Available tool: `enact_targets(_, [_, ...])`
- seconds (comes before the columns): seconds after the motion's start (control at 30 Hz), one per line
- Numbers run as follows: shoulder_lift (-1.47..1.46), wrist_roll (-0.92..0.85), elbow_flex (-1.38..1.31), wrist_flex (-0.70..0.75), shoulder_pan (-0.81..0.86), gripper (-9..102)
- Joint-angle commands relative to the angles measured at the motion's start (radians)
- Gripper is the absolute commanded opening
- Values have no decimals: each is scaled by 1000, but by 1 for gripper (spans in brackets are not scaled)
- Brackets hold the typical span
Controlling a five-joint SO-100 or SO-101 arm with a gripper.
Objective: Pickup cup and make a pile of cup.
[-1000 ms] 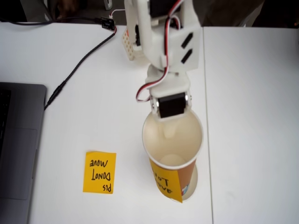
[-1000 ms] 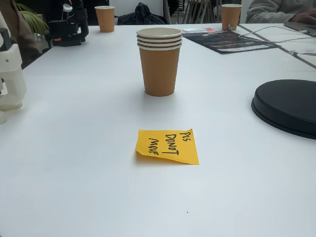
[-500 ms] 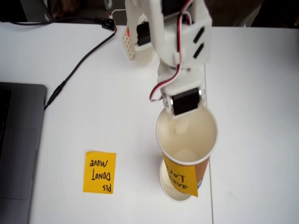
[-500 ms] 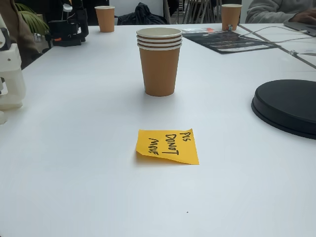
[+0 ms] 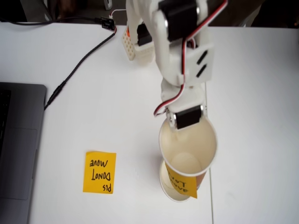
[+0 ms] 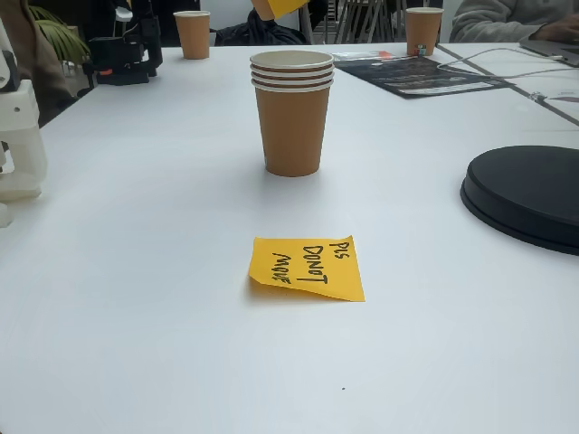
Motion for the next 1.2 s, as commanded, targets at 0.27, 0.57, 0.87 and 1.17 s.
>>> enact_targets(0.27, [-26,9,-87,5,-11,-7])
enact_targets(0.57, [-48,9,-87,5,-46,-7])
enact_targets(0.87, [-66,9,-86,5,-40,-7])
enact_targets(1.17, [-87,9,-86,5,-29,-7])
